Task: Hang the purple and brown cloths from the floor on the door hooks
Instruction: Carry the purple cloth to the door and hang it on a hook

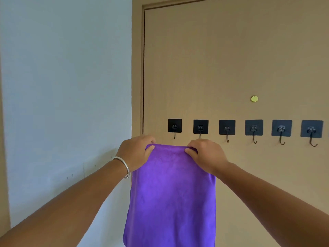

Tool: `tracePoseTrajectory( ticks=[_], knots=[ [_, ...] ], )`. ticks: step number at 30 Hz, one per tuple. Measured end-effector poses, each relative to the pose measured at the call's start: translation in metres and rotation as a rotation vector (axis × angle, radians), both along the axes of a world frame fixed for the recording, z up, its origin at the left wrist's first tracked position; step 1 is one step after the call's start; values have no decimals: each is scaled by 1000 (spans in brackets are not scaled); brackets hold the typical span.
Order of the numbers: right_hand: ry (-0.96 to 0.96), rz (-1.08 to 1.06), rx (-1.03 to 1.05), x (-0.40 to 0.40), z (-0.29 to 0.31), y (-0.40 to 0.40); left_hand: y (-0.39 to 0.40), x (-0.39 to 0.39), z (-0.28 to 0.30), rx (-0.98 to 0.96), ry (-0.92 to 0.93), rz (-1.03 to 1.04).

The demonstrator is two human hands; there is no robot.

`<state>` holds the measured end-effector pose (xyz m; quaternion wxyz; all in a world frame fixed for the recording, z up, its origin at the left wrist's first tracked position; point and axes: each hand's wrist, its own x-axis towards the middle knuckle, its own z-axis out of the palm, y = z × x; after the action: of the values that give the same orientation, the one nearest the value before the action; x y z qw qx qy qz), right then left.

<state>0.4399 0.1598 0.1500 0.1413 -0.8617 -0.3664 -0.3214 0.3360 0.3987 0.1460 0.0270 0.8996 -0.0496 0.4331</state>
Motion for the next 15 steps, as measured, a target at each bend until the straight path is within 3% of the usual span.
tracePoseTrajectory(
  ticks=[6, 15],
  knots=[
    [-10, 32, 7, 71, 12, 28, 19, 63, 14, 328, 29, -11],
    [-157, 117, -83, 142, 28, 48, 49, 136, 26, 311, 48, 14]
  ],
)
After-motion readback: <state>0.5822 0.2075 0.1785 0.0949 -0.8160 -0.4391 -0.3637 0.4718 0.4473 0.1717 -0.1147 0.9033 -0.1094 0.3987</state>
